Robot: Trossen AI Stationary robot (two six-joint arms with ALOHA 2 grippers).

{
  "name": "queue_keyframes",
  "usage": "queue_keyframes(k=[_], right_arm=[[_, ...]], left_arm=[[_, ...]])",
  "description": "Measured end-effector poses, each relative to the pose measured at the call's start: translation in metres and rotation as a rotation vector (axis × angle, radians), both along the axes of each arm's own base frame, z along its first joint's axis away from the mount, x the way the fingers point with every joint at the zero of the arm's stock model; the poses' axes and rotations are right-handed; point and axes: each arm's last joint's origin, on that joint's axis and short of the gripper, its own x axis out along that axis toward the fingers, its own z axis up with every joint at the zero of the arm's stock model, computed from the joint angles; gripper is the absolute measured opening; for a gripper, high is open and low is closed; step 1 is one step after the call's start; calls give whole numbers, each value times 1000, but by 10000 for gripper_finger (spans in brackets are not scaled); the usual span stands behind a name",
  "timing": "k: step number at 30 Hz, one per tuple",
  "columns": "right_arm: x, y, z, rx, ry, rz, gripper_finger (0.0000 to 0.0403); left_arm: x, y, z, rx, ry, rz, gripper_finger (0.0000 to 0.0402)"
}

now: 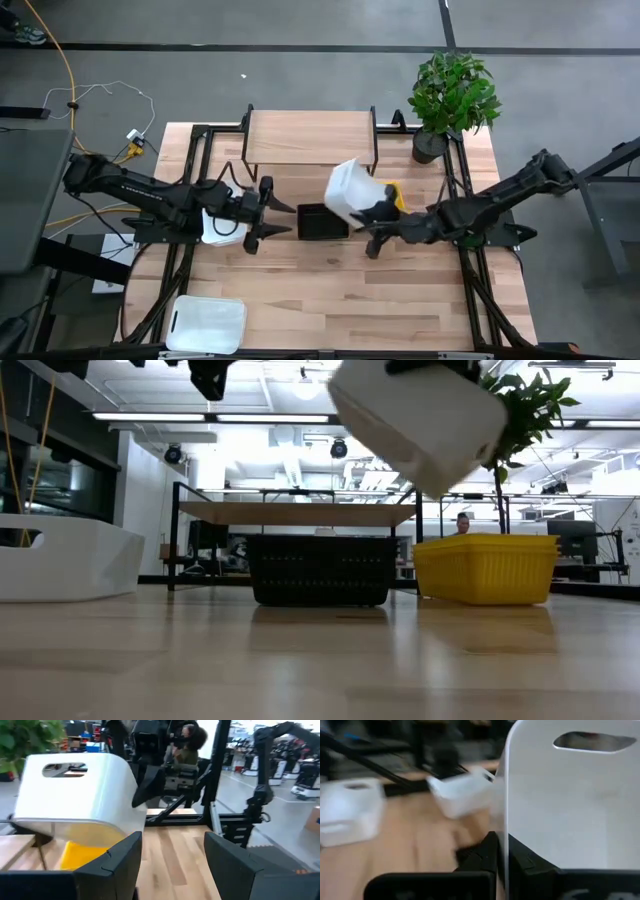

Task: Stack baskets on shelf by color
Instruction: Stack the top right white bin on the top left white bin

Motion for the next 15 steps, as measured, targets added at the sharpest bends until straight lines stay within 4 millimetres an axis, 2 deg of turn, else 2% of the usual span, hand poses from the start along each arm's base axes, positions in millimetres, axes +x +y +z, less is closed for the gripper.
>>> queue_keyframes(k=[5,9,12,15], right_arm=[[2,-2,-12,-30,-116,134,0],[1,-2,-17,-57,-124,152,0],[1,0,-16,-71,-133,184,0],[-1,4,-12,-94,-157,211,0]], left_arm=[[0,-10,10,-36,77,51,202],[-4,-15,25,19,288,264,195],[-8,-15,26,36,478,442,169],[-16,-11,19,28,657,566,122]])
